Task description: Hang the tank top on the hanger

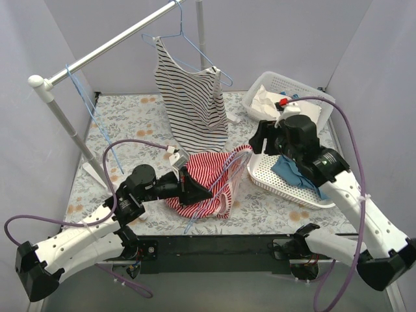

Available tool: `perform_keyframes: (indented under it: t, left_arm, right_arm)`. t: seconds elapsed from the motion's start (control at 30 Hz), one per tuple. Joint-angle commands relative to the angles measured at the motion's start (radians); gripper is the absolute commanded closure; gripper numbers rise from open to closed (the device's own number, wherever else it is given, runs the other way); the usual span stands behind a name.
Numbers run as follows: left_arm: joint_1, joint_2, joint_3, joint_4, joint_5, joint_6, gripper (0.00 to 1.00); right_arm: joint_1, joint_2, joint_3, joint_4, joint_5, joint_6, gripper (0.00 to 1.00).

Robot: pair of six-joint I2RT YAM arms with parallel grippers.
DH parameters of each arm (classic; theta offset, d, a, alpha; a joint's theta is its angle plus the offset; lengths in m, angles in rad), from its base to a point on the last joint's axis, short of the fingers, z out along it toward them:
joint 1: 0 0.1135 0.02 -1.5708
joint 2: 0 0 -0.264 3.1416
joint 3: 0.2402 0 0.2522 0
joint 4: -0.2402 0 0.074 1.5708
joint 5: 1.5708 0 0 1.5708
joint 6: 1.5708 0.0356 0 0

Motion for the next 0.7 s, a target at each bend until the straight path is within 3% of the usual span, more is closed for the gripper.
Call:
perform_keyframes:
  t: [0.0, 0.23, 0.27, 0.47, 0.67]
  left_arm:
    - [-0.003, 0.028, -0.001, 0.118, -0.015, -0.006, 1.0]
    - [-0.003, 0.125, 0.017, 0.169, -0.035, -0.019, 1.0]
    - [-0.003, 0.151, 0.022, 0.175, -0.032, -0.027, 1.0]
    - [-0.003, 0.257, 0.08, 0.186, -0.047, -0.056, 1.0]
    - [-0.005, 0.31, 0.114, 0.206, -0.085, -0.111, 1.0]
  right_arm:
    - [-0.007, -0.145, -0.104, 0.116, 0.095, 0.06, 0.28]
    - [-0.007, -0.404, -0.339, 0.418, -0.119, -0.045, 0.29]
    - [-0.007, -0.417, -0.374, 0.445, -0.21, -0.051, 0.3]
    - [-0.005, -0.395, -0.405, 0.567, -0.438, -0.1, 0.32]
    - [-0.004, -0.388, -0.454, 0.629, -0.482, -0.109, 0.32]
